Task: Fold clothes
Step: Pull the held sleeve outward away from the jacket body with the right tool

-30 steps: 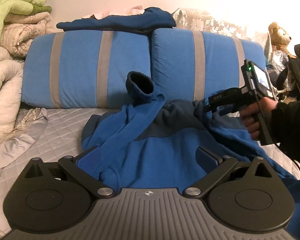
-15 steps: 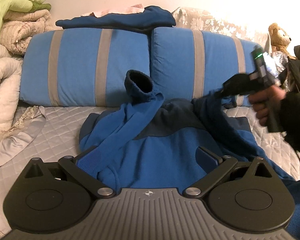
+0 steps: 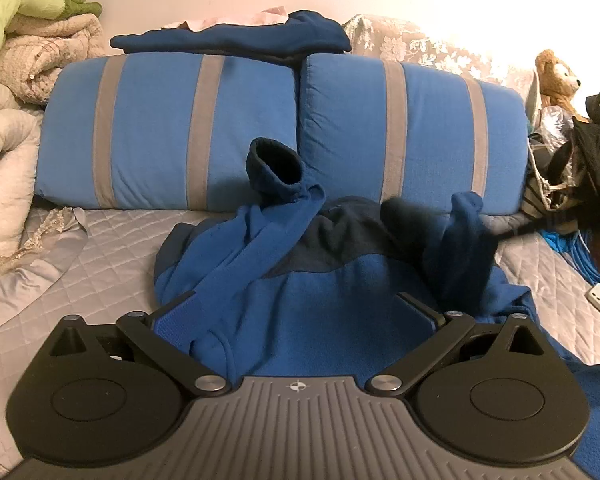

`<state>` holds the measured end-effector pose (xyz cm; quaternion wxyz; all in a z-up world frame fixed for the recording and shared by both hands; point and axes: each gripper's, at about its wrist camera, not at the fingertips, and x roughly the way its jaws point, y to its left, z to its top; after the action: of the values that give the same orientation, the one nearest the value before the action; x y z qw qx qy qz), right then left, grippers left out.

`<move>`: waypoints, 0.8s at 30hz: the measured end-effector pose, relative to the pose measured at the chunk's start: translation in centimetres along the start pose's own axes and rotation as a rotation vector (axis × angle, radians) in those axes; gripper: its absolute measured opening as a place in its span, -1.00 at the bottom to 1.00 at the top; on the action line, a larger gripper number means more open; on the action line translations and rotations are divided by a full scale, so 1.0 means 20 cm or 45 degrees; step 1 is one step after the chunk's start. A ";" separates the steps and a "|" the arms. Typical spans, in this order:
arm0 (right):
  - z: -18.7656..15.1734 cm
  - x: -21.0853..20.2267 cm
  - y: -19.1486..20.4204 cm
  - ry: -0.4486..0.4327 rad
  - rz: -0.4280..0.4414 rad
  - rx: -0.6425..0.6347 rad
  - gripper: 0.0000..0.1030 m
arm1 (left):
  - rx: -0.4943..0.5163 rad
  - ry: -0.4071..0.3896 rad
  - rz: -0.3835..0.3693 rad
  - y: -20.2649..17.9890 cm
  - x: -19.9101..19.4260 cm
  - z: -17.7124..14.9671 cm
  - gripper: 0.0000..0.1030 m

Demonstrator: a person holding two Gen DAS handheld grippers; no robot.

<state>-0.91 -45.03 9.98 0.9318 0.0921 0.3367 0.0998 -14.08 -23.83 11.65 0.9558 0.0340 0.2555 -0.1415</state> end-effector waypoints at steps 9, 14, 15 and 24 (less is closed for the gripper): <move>-0.14 -0.16 -0.22 0.026 -0.051 0.097 0.06 | 0.024 0.009 0.000 -0.02 0.01 -0.01 1.00; -0.05 -0.15 -0.54 -0.070 -0.070 0.441 0.06 | 0.015 0.014 -0.015 -0.01 0.01 -0.01 1.00; -0.03 -0.13 -0.60 -0.091 -0.074 0.501 0.06 | 0.011 0.016 -0.018 -0.01 0.01 -0.01 1.00; 0.13 0.17 -0.88 -0.147 -0.066 0.853 0.06 | -0.001 0.023 -0.030 0.00 0.02 -0.01 1.00</move>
<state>5.50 -61.49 5.63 0.8695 0.3900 0.2995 -0.0454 -13.79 -23.94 11.25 0.9517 0.0318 0.2647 -0.1522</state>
